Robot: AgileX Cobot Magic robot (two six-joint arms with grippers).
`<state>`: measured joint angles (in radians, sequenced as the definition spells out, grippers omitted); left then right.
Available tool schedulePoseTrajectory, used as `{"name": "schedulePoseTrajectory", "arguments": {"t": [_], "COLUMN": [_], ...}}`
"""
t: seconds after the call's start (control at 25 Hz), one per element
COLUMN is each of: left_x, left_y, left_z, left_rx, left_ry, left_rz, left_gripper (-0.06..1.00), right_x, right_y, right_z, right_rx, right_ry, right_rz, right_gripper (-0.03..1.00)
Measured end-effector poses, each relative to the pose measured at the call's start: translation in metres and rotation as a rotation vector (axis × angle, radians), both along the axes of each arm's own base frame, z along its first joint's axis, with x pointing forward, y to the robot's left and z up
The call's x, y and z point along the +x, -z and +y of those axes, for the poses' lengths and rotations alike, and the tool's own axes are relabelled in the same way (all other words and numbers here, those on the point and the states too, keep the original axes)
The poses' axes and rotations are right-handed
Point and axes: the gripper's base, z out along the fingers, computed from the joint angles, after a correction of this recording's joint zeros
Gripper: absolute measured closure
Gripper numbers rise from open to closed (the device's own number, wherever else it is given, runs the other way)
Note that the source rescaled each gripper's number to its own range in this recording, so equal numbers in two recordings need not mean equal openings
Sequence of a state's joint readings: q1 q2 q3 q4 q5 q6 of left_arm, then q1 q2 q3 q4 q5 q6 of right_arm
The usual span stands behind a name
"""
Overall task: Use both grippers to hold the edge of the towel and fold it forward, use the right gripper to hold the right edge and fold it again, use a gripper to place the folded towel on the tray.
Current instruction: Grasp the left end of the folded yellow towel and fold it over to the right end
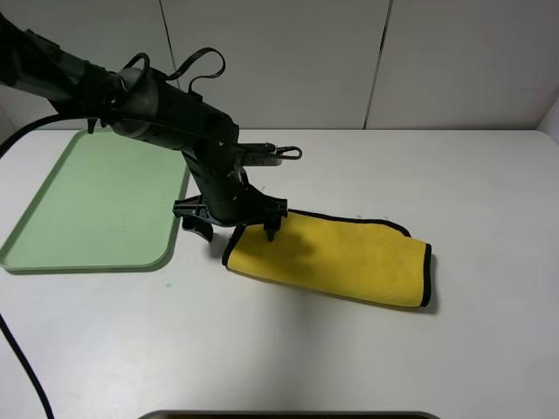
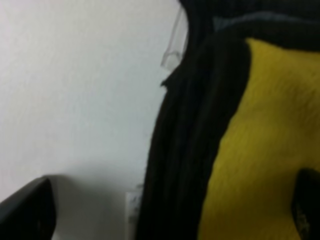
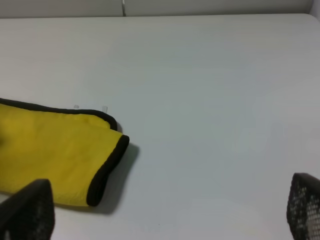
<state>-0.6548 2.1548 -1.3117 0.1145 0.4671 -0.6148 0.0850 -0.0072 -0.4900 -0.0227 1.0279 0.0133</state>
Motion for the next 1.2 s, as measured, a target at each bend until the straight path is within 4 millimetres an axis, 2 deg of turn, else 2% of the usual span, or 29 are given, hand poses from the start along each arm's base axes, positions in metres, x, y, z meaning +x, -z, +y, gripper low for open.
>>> {"name": "schedulePoseTrajectory", "arguments": {"t": [0.2,0.44,0.72,1.0,1.2], "left_x": [-0.001,-0.001,-0.001,-0.002,-0.005], "left_y": [0.0,0.001,0.001,-0.001,-0.023], "left_z": [-0.005,-0.006,-0.007,-0.005,0.007], "left_rx": [-0.014,-0.025,-0.031,-0.009,0.071], "left_ry": [0.012,0.005,0.005,0.015,0.02], "left_rz": [-0.015,-0.016,-0.019,-0.012,0.027], "left_gripper": [0.18,0.55,0.87,0.9,0.9], "right_x": [0.0,0.0,0.0,0.0,0.0], "right_y": [0.0,0.0,0.0,0.0,0.0], "right_z": [0.0,0.0,0.0,0.0,0.0], "right_rx": [0.0,0.0,0.0,0.0,0.0], "right_ry": [0.0,0.0,0.0,0.0,0.0], "right_rz": [0.0,0.0,0.0,0.0,0.0], "right_gripper": [-0.03,-0.03,-0.03,-0.03,-0.03]}}
